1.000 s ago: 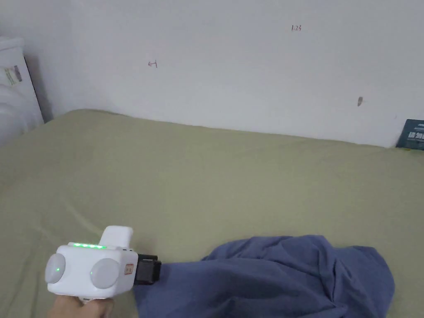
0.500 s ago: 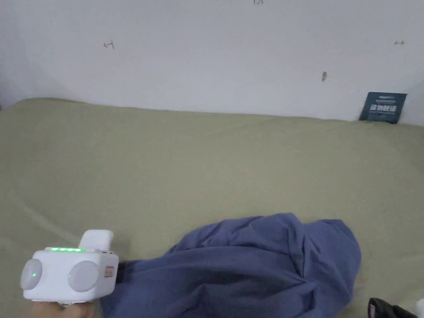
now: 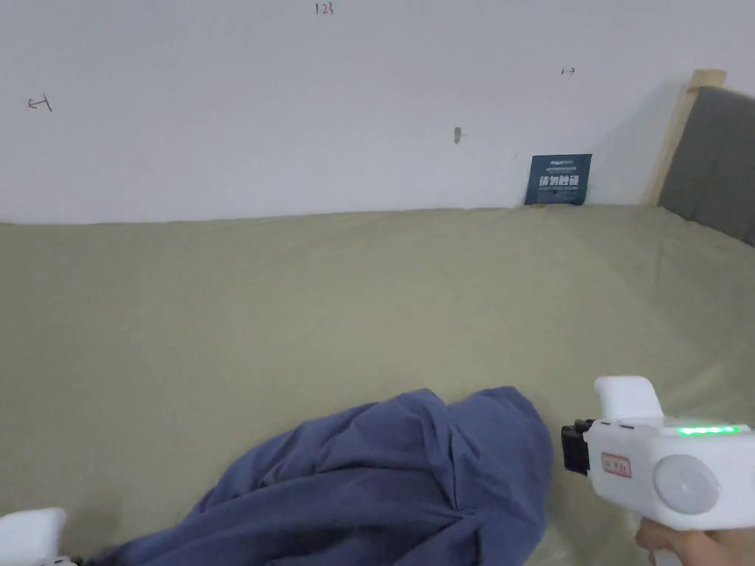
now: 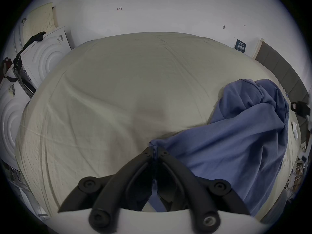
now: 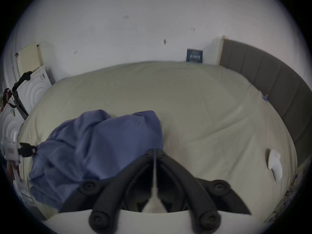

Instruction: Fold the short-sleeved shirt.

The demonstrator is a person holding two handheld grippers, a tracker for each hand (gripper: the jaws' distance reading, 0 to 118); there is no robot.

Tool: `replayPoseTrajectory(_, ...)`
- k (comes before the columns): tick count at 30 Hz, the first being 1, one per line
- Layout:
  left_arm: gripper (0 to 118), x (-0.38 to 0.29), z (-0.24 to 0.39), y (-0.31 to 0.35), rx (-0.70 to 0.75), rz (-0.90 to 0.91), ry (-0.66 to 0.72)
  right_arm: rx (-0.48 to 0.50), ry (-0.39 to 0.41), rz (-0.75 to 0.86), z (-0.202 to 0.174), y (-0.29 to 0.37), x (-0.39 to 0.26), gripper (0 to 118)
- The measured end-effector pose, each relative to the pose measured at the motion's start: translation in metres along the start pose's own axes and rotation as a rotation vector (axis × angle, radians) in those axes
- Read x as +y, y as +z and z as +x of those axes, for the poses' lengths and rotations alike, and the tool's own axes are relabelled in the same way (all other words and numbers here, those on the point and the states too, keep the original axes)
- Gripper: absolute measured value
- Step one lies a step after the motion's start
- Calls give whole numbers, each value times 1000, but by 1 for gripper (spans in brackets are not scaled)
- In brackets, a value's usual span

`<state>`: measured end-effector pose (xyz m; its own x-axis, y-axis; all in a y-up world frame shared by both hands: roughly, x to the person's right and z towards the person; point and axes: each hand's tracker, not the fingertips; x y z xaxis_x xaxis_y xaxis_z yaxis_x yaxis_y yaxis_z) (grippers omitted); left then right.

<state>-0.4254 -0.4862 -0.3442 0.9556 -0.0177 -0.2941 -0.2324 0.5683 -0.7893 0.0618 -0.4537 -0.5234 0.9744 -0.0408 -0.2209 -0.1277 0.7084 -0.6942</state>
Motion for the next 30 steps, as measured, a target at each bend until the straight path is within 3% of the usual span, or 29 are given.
replayPoseTrajectory(1,2,-1,0,1,-6,1,8,-1,-4,-21,5,-15,9,27)
replayPoseTrajectory(2,2,-2,0,2,-13,2,20,0,10,-57,9,-31,17,67)
replayPoseTrajectory(3,2,3,-6,-3,-23,-4,27,-21,13,-122,13,-51,22,115)
replayPoseTrajectory(4,2,3,-6,-4,-25,-6,28,-55,11,-159,16,-66,23,116)
replayPoseTrajectory(6,2,3,-2,-1,-21,-5,16,-17,15,-182,22,-82,32,109)
replayPoseTrajectory(8,2,6,-6,-8,-15,-7,-1,-14,-13,-219,27,-100,35,109)
replayPoseTrajectory(10,2,6,-5,-8,-8,-4,-15,-1,-19,-239,18,-112,25,99)
replayPoseTrajectory(12,2,6,-16,-20,-9,-4,-17,-36,36,-218,9,-107,19,90)
replayPoseTrajectory(13,2,7,-17,-20,-8,-3,-16,-39,59,-198,6,-101,20,73)
replayPoseTrajectory(14,2,9,-18,-19,-8,-3,-14,-1,62,-201,5,-93,21,44)
replayPoseTrajectory(15,2,9,-22,-22,-10,-8,-14,17,82,-196,1,-83,23,2)
replayPoseTrajectory(16,2,12,-25,-21,-14,-16,-10,27,110,-196,-1,-76,24,2)
replayPoseTrajectory(17,2,15,-29,-17,-18,-23,5,-55,151,-159,-1,-65,22,2)
replayPoseTrajectory(18,2,17,-32,-12,-15,-25,10,-27,151,-157,1,-53,24,2)
replayPoseTrajectory(22,2,23,-50,26,17,30,29,-3,105,-53,12,11,40,2)
replayPoseTrajectory(30,2,55,-77,178,162,271,38,64,19,155,30,176,69,2)
